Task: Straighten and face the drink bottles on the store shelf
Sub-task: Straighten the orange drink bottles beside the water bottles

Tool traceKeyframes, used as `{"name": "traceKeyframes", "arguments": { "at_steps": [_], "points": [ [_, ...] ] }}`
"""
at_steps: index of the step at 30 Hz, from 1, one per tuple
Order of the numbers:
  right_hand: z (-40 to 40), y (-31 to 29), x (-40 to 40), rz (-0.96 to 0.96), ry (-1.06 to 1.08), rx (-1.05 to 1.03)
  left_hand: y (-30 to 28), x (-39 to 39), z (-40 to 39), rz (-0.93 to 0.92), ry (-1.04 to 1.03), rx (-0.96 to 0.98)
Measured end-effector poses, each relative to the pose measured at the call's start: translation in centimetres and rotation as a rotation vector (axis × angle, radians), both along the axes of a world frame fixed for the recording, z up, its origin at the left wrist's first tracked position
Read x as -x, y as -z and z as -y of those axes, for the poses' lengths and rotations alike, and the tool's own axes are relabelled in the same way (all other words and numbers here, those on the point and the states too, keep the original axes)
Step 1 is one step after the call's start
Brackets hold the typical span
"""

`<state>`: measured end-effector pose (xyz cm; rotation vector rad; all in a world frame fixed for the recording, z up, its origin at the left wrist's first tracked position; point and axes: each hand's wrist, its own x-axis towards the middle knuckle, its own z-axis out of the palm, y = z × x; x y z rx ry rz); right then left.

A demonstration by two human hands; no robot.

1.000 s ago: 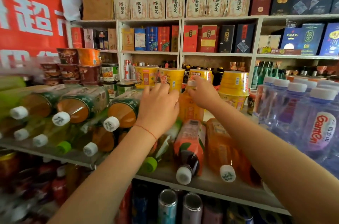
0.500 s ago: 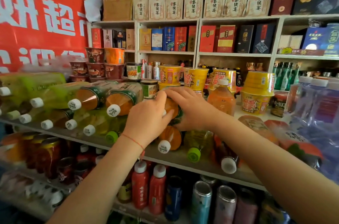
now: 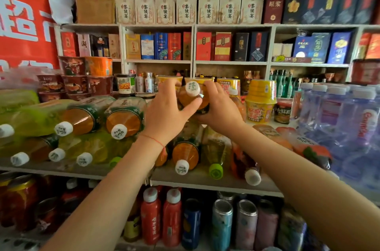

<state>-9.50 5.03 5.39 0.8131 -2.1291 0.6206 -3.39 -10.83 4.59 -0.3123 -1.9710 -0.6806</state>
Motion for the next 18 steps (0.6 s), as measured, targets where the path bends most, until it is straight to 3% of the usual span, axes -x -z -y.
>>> {"name": "traceKeyframes", "arguments": {
  "at_steps": [4,6,12,18],
  "points": [
    [-1.0,-1.3,2.8,0.112,0.053,0.063,0.7,2.7,0.2,0.429,0.195,-0.193],
    [-1.3,-1.9,4.1,0.178,0.042,0.113,0.8,3.8,-0.2,0.548,0.277,-0.247],
    [-0.3,-2.8,7.4,0.370,0.059,-0.011,1.5,6.8,-1.4,0.607,0.275,-0.348],
    [-0.2,-3.2,10.1,0.580,0.110,-0.059,1.5,9.6,-1.7,0.641,0.181,-0.303]
  ]
}}
